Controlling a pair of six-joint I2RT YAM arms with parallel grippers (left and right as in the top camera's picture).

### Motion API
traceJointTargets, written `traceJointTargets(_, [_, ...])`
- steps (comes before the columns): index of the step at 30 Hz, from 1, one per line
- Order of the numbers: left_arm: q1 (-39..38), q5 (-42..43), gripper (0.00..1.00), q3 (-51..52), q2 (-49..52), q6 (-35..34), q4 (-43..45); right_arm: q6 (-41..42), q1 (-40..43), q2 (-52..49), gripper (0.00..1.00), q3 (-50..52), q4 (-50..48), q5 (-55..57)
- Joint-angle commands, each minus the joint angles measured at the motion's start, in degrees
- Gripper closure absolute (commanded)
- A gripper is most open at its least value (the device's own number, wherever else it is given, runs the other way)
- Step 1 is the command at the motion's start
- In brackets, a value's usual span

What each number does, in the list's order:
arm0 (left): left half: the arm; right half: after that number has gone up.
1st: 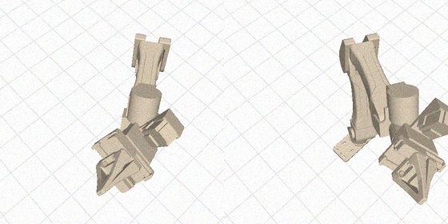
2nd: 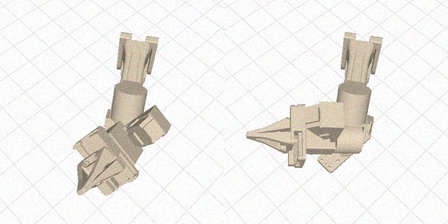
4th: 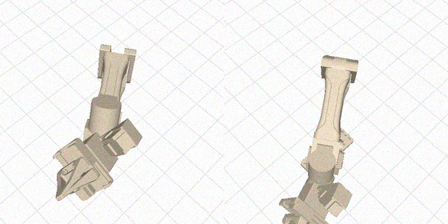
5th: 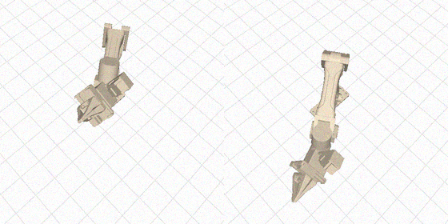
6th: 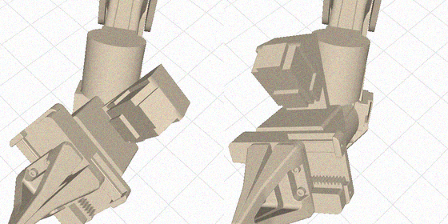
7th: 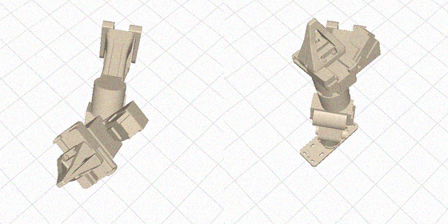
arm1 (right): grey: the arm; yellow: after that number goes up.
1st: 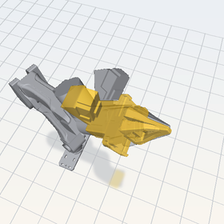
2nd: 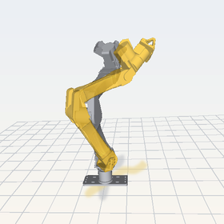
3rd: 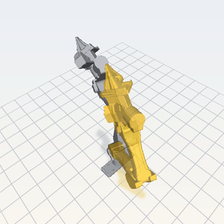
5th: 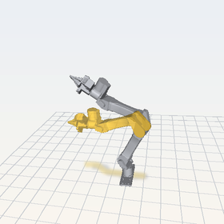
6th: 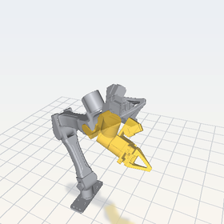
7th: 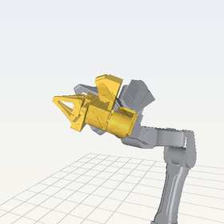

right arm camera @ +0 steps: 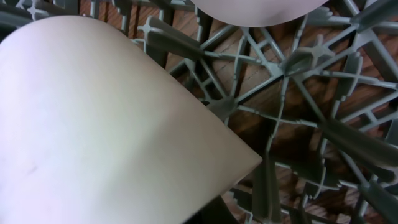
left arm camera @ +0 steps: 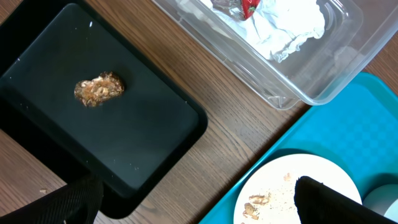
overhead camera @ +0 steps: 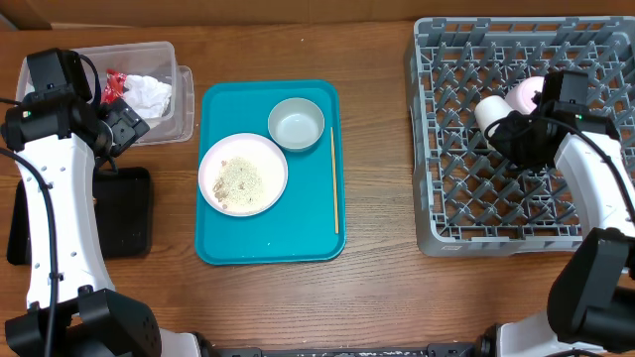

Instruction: Sort waste into correct bins and load items into the dishwasher

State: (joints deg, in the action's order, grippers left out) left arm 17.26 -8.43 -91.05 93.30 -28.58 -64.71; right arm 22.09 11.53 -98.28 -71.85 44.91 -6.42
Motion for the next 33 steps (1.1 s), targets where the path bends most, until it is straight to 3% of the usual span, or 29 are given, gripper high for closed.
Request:
traceJointTargets(1, [-0.02, -0.55, 0.00, 0.31, 0.44, -0.61, 0.09, 0.52, -0.07, -0.87, 0.96, 2.64, 0.94, 1.42])
traceJointTargets(8, [-0.02, -0.55, 0.00, 0.31, 0.44, -0.61, 0.09, 0.70, -0.07, 0.81, 0.96, 2.62, 3.52, 1.27])
traceJointTargets(20, [-0.02, -0.55, 0.00, 0.31, 0.44, -0.61, 0.09, 0.72, 0.11, 15.26, 0.96, 0.09, 8.37, 1.22])
traceJointTargets(27, [-0.02, -0.55, 0.00, 0.31, 0.44, -0.61, 0.09, 1.11, 0.09, 22.27, 0.95, -0.26, -0.61, -5.42])
traceJointTargets(29, [-0.02, -0.55, 0.00, 0.31, 0.44, -0.61, 0.09, 1.49, 0.04, 21.77, 0.79, -0.26, -3.96, -6.45])
traceJointTargets(31, [-0.02, -0.55, 0.00, 0.31, 0.44, -0.61, 0.09, 6.03, 0.04, 18.86, 0.48, -0.26, -6.34, -6.58])
traceJointTargets(33, [-0.02, -0.55, 0.00, 0.31, 0.44, -0.59, 0.09, 11.32, 0.02, 16.31, 0.46, -0.26, -6.27, -6.60])
